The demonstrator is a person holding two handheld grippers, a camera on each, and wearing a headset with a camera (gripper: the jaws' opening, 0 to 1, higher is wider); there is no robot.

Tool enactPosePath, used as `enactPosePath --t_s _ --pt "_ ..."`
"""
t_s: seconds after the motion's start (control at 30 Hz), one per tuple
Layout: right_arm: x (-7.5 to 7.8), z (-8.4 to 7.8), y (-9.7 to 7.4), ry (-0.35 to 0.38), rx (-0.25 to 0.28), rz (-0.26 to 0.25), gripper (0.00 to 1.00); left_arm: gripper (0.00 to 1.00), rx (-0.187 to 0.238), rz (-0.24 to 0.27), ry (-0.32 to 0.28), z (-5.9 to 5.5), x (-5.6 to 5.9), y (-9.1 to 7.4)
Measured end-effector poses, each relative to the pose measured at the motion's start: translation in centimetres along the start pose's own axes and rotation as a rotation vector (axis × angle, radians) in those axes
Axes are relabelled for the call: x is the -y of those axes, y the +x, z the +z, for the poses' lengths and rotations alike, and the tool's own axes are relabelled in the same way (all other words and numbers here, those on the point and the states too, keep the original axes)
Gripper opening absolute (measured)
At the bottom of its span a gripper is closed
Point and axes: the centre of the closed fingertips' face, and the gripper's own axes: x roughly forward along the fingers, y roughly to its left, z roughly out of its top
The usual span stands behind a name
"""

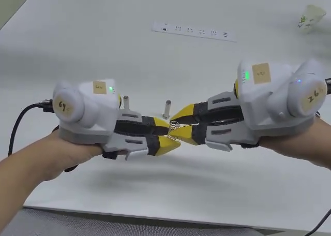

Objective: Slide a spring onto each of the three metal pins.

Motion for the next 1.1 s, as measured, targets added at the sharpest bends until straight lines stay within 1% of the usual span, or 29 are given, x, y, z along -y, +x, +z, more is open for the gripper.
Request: enactPosePath --t_s 0.07,0.13,0.27,0.47,0.67,0.83,1.1 --pt "0.1 0.0 0.0 0.000 0.000 -0.007 0.07 0.08 -0.004 0.005 0.000 -0.1 -0.1 -0.1" --pt "0.3 0.0 0.0 -0.001 0.001 -0.012 0.07 0.13 -0.010 0.014 0.001 -0.2 -0.4 -0.3" --pt "0.5 0.2 0.0 0.001 0.003 -0.019 0.07 0.16 -0.014 0.047 -0.001 -0.4 -1.2 -0.8" --pt "0.7 0.2 0.2 0.001 0.005 -0.027 0.07 0.22 -0.017 0.073 0.005 -0.3 -1.6 -1.1" --pt "0.8 0.1 0.1 0.006 0.005 -0.046 0.08 0.32 -0.024 0.107 0.011 -0.5 -2.0 -1.6" --pt "1.1 -0.2 0.0 0.011 -0.001 -0.063 0.08 0.38 -0.020 0.152 0.015 -0.4 -2.7 -2.5" --pt "1.5 -0.4 -0.2 0.016 -0.002 -0.087 0.08 0.50 0.003 0.233 0.009 -0.1 -4.2 -4.7"
